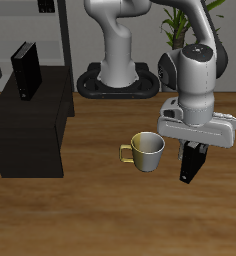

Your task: Place the right black book upright on top of the shelf and place the left black book upright on top of the shelf

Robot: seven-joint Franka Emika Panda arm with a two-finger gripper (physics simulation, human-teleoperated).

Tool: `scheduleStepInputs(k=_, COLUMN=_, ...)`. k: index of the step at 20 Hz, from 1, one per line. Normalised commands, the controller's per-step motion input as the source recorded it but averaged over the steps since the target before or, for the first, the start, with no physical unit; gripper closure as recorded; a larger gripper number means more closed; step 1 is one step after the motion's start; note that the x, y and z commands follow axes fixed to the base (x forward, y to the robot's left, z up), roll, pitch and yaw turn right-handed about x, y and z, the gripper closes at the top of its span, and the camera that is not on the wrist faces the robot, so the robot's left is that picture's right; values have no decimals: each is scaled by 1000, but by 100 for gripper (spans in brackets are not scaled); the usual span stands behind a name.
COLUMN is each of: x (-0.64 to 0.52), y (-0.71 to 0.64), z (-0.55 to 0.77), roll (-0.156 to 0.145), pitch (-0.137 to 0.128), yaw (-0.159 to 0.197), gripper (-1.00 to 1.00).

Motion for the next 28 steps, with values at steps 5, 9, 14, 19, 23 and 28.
scheduleStepInputs(k=5, x=-115, y=-125, z=601, roll=10, pitch=40, yaw=74, gripper=100)
scheduleStepInputs(k=9, x=-266, y=-180, z=875, roll=36, pitch=-71, yaw=29, gripper=100)
scheduleStepInputs(k=14, x=-116, y=-335, z=635, roll=-48, pitch=-15, yaw=36, gripper=100)
scheduleStepInputs(k=19, x=-48, y=-514, z=418, roll=-29, pitch=25, yaw=30, gripper=100)
scheduleStepInputs(k=23, x=-123, y=-559, z=413, roll=-55, pitch=-2, yaw=17, gripper=100)
scheduleStepInputs(k=28, x=-79, y=-452, z=273, roll=-62, pitch=-11, yaw=42, gripper=100)
